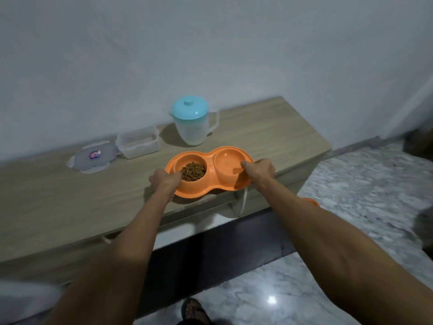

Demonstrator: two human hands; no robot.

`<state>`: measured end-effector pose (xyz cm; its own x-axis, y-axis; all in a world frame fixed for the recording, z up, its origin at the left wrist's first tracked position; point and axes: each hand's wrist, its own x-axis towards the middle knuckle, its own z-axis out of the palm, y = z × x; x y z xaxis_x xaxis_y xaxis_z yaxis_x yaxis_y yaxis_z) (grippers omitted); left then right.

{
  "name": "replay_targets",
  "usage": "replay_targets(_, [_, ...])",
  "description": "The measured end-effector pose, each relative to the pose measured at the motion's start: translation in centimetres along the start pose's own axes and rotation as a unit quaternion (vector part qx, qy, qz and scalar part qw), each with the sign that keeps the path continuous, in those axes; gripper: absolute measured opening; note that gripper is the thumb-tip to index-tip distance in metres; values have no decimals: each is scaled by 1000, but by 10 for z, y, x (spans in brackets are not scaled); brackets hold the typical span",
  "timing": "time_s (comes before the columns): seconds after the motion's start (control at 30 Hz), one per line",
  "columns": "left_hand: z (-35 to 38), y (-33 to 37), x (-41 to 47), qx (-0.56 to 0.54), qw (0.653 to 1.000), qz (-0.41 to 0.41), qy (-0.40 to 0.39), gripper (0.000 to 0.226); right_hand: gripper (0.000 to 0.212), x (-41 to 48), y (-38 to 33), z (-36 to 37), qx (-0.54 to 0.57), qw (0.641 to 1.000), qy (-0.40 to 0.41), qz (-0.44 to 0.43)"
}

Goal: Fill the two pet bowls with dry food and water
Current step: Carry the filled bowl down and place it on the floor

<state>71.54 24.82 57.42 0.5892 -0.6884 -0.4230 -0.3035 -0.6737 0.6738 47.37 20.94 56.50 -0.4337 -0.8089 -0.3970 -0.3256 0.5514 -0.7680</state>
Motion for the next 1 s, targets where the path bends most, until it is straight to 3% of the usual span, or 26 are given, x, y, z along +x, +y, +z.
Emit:
replay_targets(0.3, [146,83,-131,6,998,54,-31,46,58,62,66,-205,35,998,48,12])
replay_targets(0.63, [328,185,-268,33,978,146,-145,48,47,135,143,-426,69,985,146,67])
replay_targets(0.83, [434,243,-309,44,964,179,-192,45,52,200,169,-521,98,972,195,88])
replay_targets(1.0, [527,289,-313,40,965,169,-197,41,45,271,183,-575,91,968,216,93])
